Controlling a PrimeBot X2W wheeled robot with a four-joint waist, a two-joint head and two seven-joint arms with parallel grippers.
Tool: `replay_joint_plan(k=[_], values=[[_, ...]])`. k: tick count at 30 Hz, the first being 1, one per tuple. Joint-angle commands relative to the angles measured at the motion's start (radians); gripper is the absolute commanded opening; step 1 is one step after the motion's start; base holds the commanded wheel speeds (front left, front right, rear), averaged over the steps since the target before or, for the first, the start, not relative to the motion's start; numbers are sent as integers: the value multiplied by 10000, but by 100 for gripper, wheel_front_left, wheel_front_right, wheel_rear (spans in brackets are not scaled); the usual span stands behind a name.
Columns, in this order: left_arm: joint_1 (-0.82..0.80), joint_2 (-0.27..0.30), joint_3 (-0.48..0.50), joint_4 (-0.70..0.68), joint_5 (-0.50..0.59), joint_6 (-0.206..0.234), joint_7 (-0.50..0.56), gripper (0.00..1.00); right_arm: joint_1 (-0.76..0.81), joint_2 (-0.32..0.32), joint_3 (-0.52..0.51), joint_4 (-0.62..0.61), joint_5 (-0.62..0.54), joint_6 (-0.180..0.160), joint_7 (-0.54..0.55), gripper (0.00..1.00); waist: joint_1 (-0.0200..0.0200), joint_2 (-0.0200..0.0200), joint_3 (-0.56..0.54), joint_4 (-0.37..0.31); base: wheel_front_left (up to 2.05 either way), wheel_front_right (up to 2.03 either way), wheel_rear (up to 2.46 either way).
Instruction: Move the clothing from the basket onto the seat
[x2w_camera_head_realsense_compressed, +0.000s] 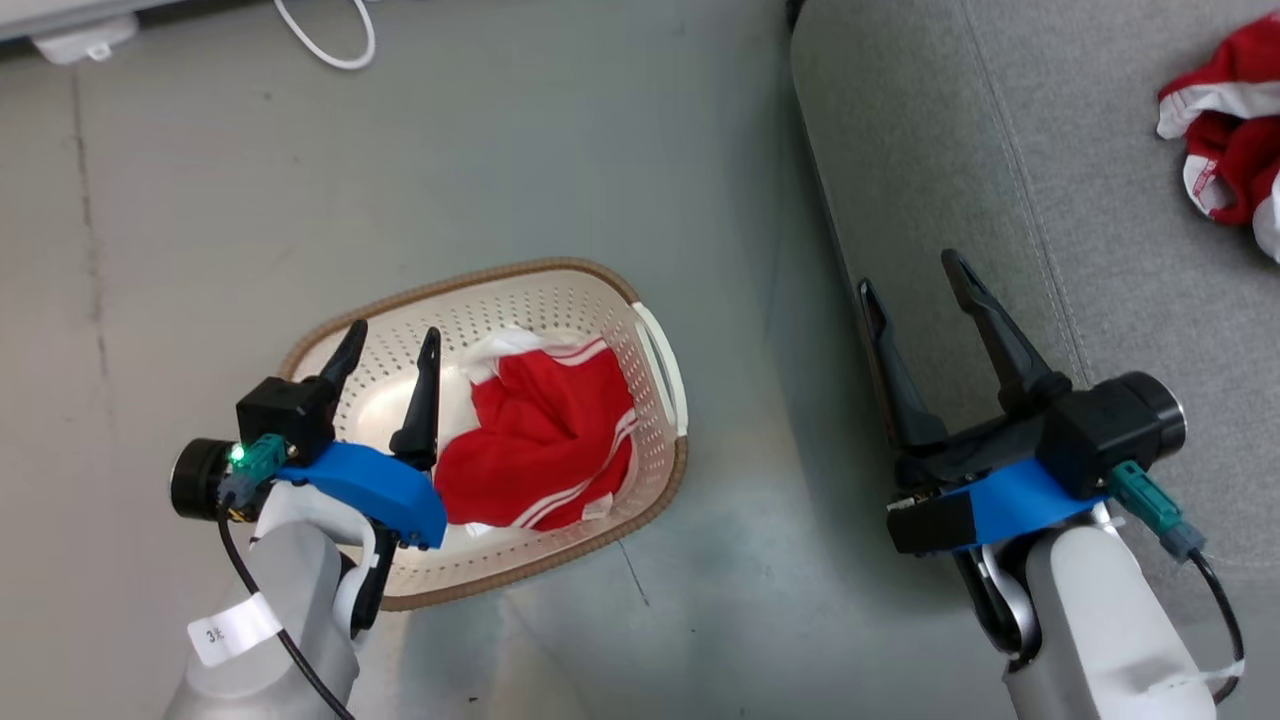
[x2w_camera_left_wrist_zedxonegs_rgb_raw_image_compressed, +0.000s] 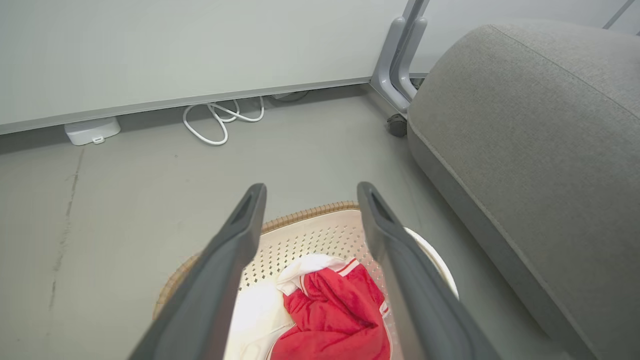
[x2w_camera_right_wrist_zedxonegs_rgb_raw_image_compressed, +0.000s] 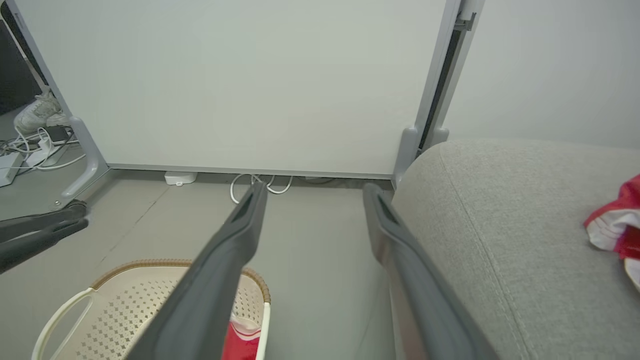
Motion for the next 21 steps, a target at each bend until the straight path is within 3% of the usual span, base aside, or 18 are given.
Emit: replay_joint_plan(k=[1,12,21], values=[[-246,131,-52,73,-23,-18,-48,100,-282,18,70,-11,104,1,-93,100,-3,0,941,-723,0,0,0],[-1444,1019,-1166,1197,191,-18,-48,100,-1030,20,634,86,639,1,-331,100,-3,0,2515,-1830,0,0,0],[-2152,1609,-2894,1836,-311,-18,204,100,-1178,20,929,-229,1148,1,-343,100,-3,0,3317,-2357,0,0,0]])
